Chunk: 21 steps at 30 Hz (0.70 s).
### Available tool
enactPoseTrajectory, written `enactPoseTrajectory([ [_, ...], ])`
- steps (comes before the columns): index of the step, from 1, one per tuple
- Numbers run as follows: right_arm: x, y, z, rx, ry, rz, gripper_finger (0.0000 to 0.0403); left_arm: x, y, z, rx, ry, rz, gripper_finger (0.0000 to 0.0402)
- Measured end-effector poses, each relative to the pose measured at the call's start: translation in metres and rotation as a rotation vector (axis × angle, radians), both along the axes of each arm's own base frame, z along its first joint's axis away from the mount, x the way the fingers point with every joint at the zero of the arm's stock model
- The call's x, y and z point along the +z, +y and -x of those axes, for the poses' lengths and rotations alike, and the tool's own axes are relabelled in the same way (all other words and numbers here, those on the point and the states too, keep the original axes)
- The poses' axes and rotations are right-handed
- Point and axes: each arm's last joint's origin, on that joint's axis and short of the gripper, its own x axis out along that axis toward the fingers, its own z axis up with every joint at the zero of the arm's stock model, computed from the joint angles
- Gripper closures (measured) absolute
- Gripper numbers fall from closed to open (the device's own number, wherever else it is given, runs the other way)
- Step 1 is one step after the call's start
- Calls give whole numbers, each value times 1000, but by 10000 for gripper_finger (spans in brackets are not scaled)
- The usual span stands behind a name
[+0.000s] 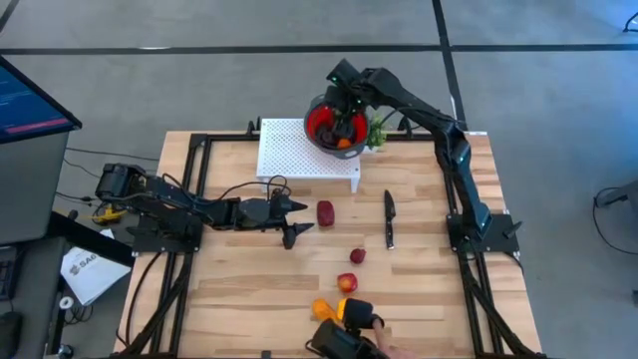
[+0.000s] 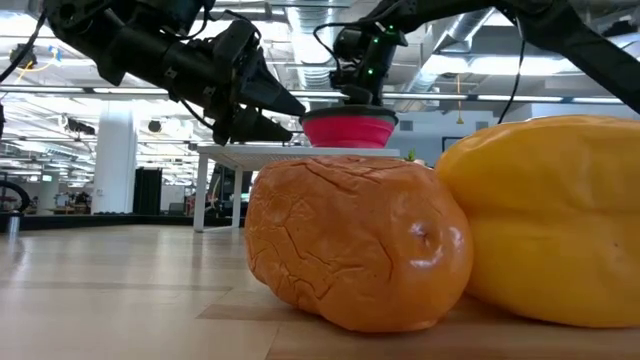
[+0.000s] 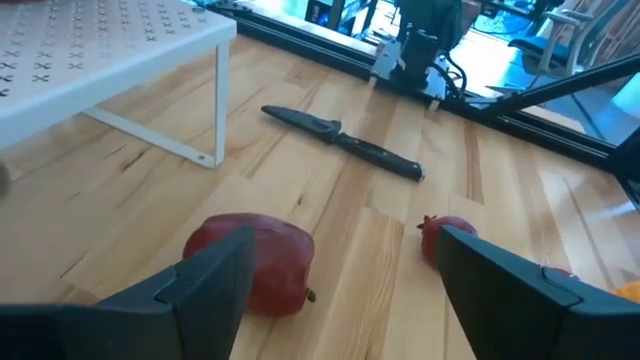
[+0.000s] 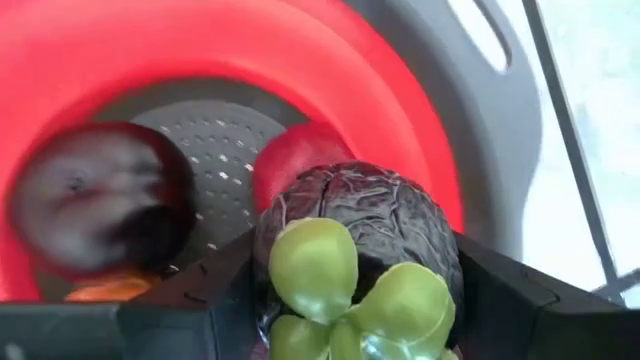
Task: Pick & Place Fruit
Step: Put the purple mangosteen into the red strainer bowl, then put the top red apple into the red strainer bowl
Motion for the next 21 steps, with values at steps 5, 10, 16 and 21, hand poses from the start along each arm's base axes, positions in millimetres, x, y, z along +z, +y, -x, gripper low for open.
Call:
enactPoseTrajectory([
  [5,0,0,0,-5,-4,-5,146,0,0,0,-1,-3,-2,103],
  [10,0,0,0,-9,-6,-5,93,0,0,0,-1,-5,-1,103],
  [16,5,-1,-2,-8,-47,25,52,0,0,0,-1,-4,-1,103],
  [21,29,4,3,-13,-139,87,59,0,0,0,-1,-4,-1,103],
])
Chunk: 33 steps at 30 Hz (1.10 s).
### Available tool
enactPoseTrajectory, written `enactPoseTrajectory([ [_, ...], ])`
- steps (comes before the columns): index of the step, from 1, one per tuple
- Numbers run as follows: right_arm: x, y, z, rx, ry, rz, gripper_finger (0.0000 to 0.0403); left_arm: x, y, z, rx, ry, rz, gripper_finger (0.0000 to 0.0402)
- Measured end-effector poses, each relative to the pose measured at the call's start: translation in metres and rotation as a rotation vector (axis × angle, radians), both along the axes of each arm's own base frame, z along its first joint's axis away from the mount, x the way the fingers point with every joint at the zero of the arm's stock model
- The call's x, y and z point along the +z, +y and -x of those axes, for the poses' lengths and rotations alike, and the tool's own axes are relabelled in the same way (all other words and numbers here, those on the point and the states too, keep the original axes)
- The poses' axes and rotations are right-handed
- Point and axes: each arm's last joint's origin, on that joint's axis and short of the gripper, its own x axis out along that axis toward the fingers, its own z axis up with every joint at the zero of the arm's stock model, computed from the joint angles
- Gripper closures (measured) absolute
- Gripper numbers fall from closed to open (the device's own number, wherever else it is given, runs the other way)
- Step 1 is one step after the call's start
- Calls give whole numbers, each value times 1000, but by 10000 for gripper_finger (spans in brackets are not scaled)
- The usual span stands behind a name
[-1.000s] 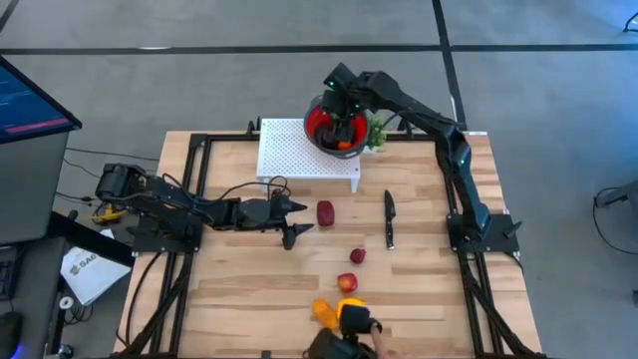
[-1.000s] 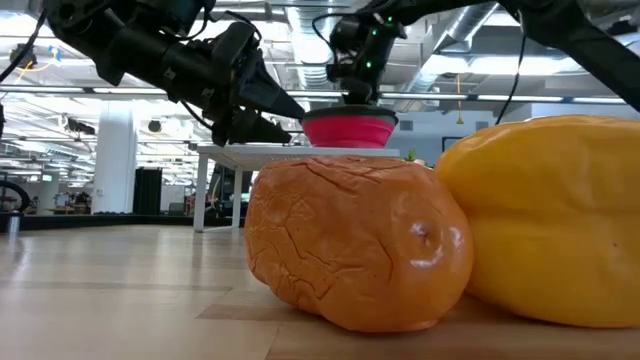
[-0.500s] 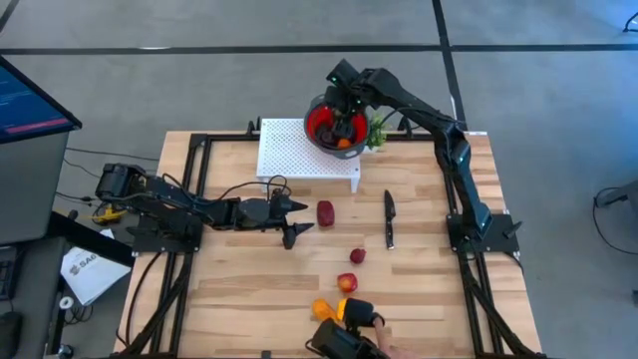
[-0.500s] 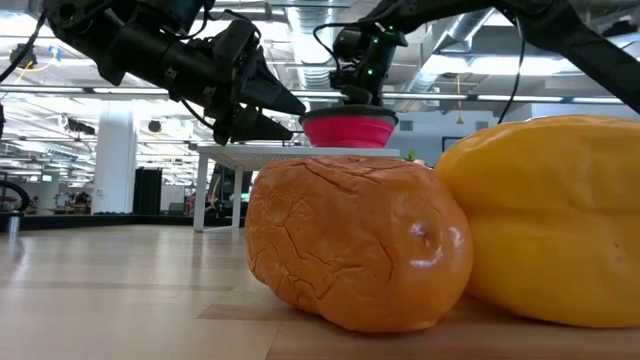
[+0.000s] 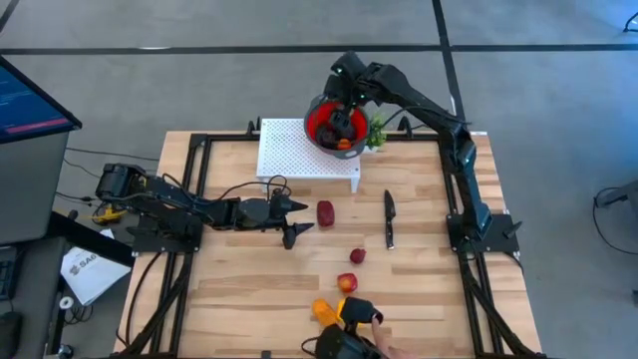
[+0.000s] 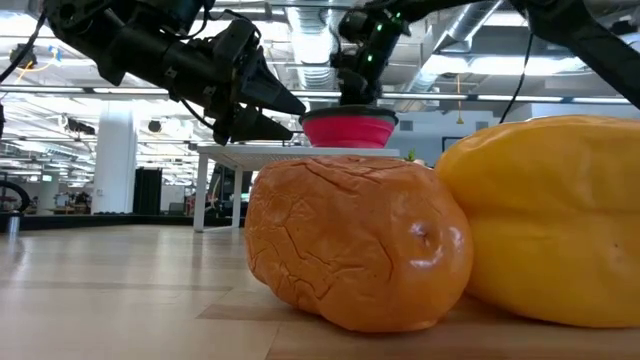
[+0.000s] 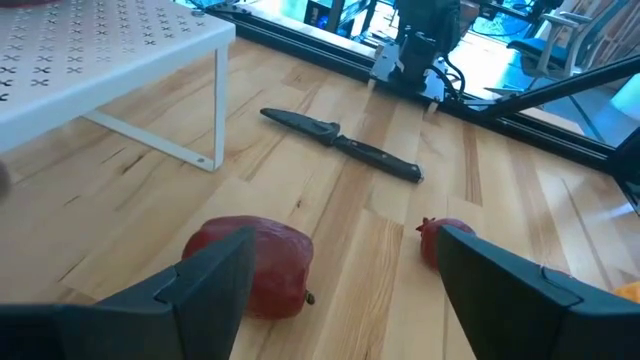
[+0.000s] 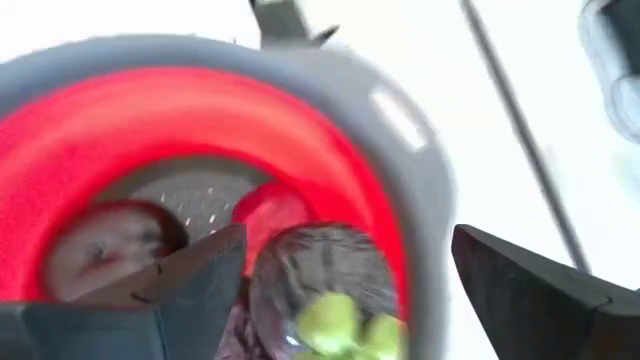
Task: Pick & Place Fruit
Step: Put the top red apple into the red strainer bowl
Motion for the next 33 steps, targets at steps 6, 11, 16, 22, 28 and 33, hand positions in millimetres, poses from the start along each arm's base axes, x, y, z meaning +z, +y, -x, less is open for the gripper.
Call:
enactPoseTrajectory([
  [6,42,36,10,57,-83,52,86,0,-1,0,-4,2,-1,103],
  [11,67,89,17,234,-112,-46,102,0,-8,1,-40,12,-30,103],
  [16,68,142,17,373,-19,-138,112,-1,-18,2,-104,31,-109,103],
  [22,38,195,18,497,35,-176,117,-1,-27,3,-235,73,-309,103],
  [28,-25,235,36,571,-150,-199,117,-2,-30,3,-382,82,-436,103],
  [33,-90,251,60,505,-339,-261,117,0,-28,1,-399,123,-513,103],
])
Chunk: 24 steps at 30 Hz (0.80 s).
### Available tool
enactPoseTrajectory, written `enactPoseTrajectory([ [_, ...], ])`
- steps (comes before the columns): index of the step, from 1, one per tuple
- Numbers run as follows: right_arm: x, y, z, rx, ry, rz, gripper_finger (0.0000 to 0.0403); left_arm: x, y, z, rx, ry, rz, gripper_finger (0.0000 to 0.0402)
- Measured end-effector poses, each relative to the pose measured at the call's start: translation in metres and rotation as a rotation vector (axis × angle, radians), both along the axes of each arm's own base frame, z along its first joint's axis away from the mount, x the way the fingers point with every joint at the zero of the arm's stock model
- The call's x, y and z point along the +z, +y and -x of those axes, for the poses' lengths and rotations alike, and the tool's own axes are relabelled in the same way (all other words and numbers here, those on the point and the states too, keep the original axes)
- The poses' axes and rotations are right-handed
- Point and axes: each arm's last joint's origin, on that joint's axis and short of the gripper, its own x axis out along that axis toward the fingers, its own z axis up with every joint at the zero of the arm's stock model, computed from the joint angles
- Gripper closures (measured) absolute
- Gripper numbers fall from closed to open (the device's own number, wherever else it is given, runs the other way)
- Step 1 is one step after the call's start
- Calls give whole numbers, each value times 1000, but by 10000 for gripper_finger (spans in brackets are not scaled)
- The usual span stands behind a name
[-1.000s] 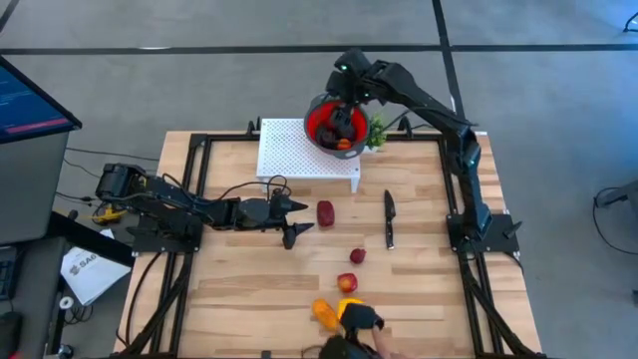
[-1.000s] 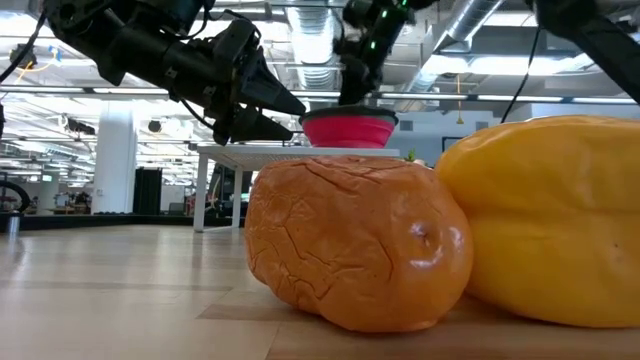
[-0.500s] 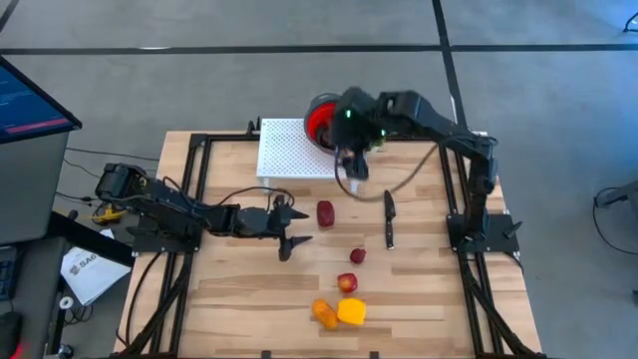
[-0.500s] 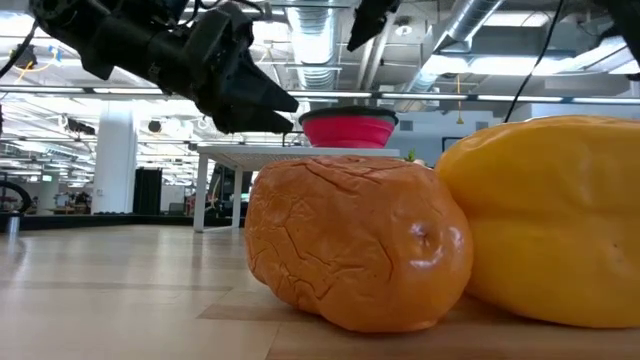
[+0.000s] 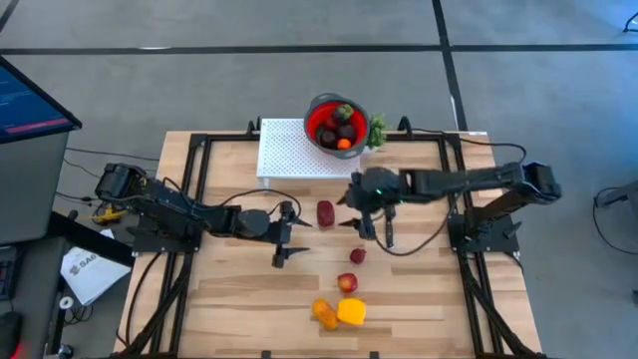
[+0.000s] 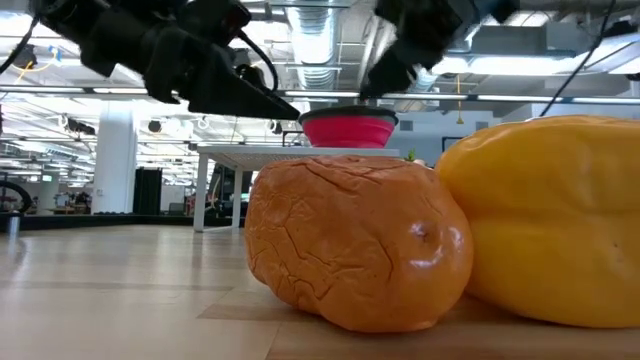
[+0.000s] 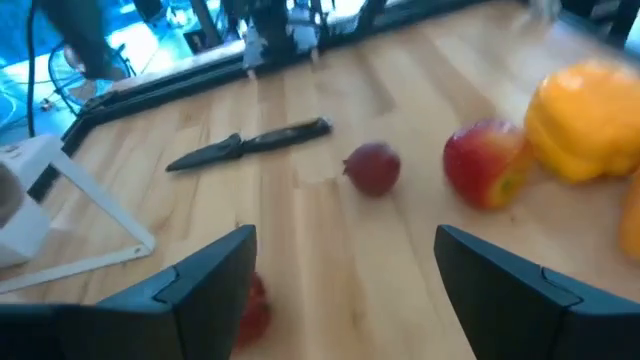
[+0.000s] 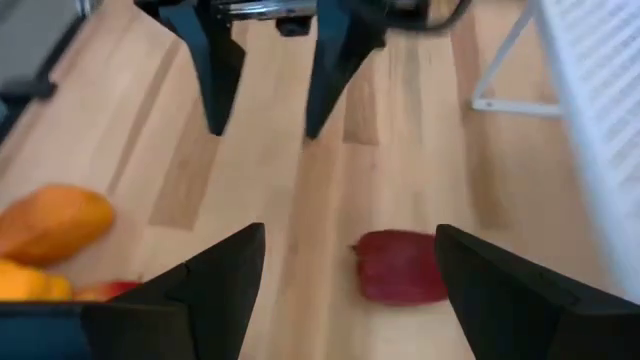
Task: Pick & Place Fruit
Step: Put the top red apple into the red strainer bowl
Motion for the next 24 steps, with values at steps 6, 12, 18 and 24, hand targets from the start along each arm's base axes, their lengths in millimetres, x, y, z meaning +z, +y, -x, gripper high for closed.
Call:
enactPoseTrajectory([
  [6,-50,2,31,-111,-129,-158,117,12,17,-23,21,158,-130,103],
  [12,-72,4,60,-167,-138,-245,117,-2,36,-59,-85,293,-237,103],
  [18,-84,12,76,-173,-171,-308,117,-14,51,-85,-127,389,-342,91],
  [24,-89,20,79,-181,-231,-311,117,-21,71,-89,-132,435,-291,59],
])
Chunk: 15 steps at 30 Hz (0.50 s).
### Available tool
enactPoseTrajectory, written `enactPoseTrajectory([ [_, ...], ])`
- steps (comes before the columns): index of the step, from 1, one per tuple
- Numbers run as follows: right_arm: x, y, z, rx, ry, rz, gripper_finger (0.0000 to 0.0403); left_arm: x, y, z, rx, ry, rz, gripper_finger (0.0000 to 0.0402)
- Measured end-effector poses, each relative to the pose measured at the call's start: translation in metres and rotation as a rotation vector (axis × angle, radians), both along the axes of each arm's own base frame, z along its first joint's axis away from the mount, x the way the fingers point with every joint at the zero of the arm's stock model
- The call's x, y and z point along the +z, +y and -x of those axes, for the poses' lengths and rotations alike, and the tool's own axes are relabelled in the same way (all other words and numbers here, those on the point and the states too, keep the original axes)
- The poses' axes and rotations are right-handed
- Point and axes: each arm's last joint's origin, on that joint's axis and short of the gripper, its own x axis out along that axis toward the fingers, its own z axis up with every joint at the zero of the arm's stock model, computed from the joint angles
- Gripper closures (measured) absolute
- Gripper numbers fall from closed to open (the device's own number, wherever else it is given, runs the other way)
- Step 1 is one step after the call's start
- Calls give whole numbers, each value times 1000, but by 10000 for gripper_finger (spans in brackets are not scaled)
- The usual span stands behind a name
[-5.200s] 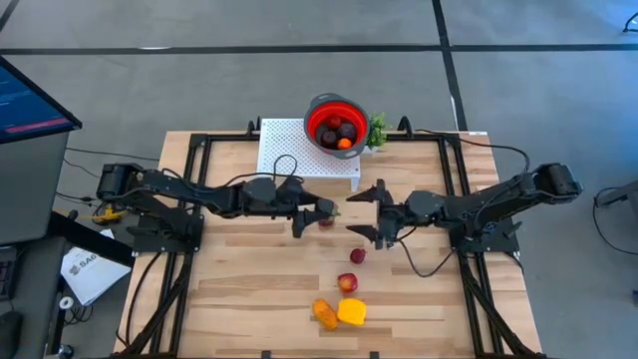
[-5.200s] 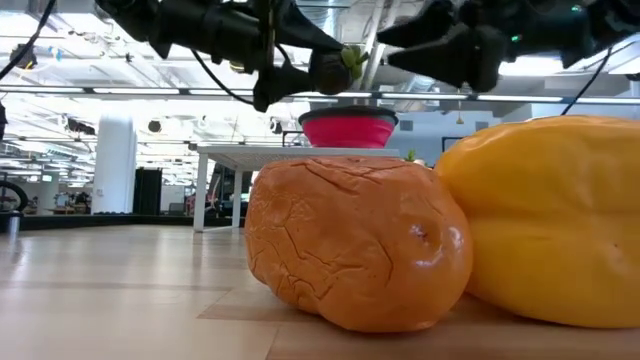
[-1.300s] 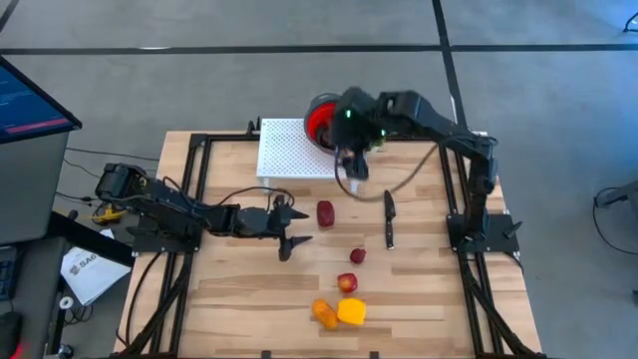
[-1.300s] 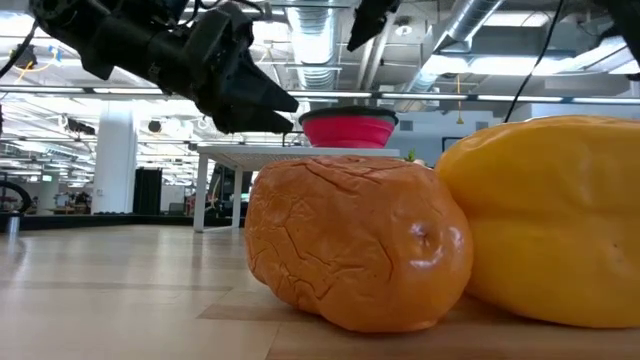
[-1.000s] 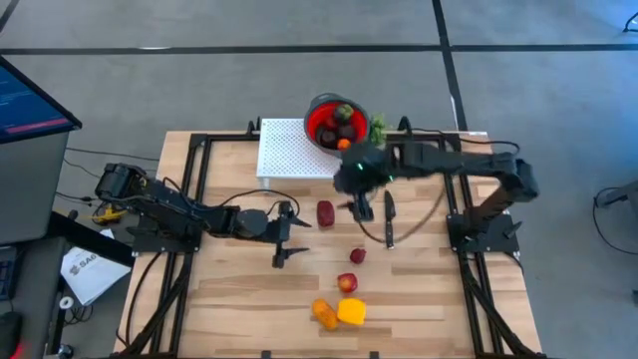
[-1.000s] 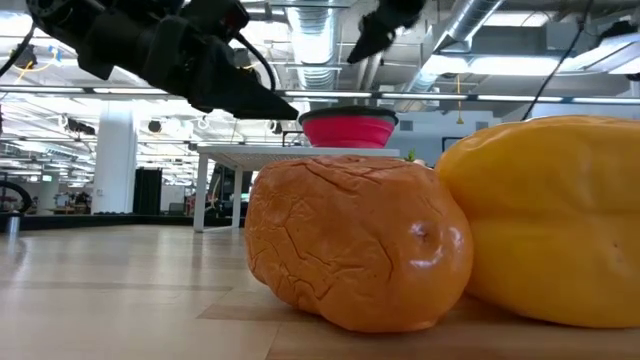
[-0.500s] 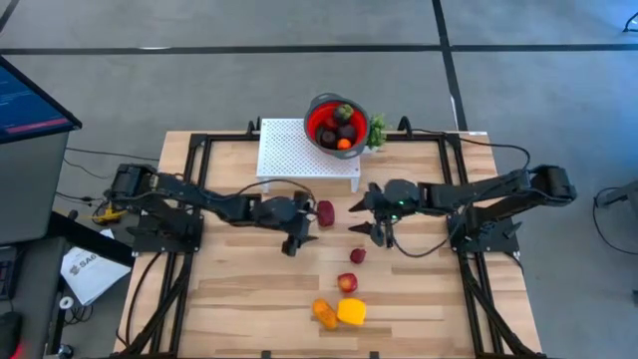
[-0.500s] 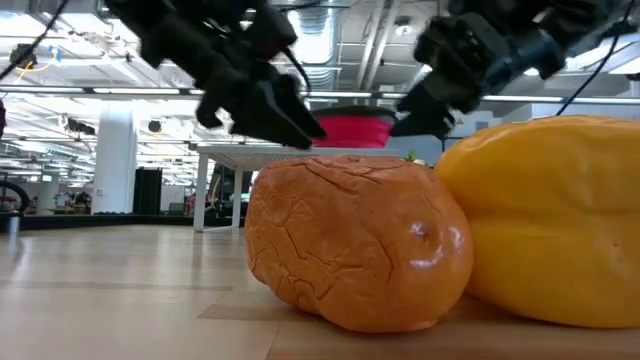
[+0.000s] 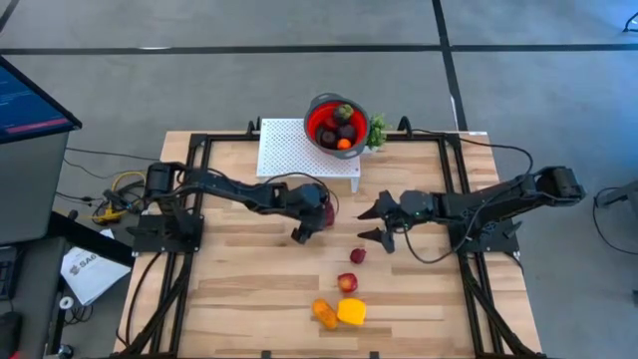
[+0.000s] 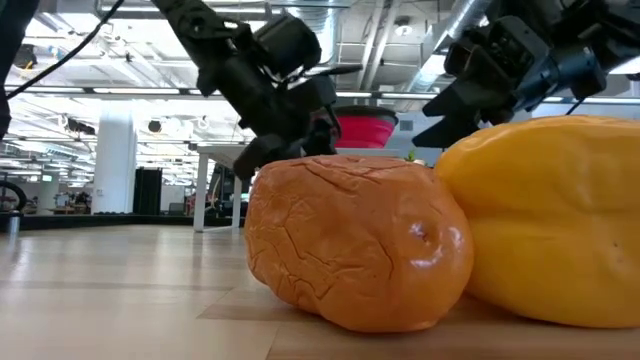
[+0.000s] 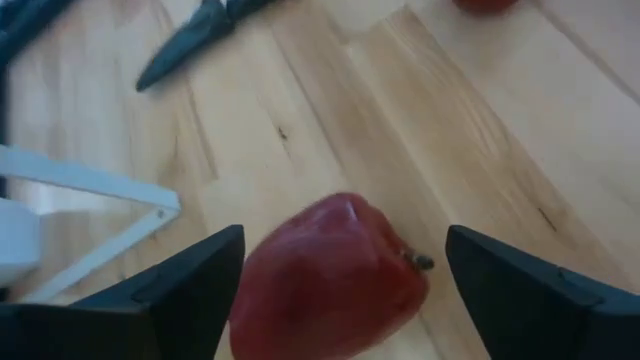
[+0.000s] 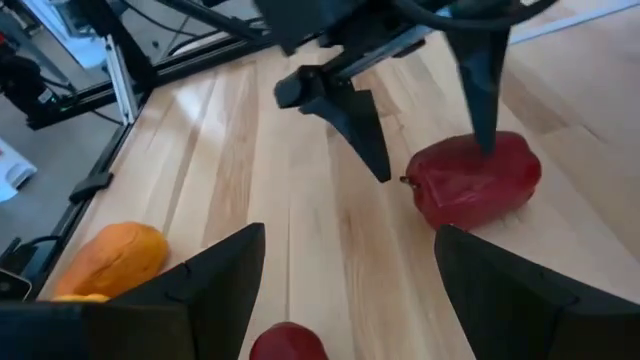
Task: Pick & Place Fruit
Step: Put the top red apple into the red strainer bowl
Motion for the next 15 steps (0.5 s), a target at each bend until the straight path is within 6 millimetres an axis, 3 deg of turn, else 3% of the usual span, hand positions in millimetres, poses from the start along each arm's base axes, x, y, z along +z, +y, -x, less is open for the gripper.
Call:
enactPoseTrajectory([
  [5,-1,1,1,-4,-6,-16,117,-2,11,2,-28,14,58,50],
  [15,-1,1,1,-8,-9,-23,117,-13,10,6,-52,46,82,72],
])
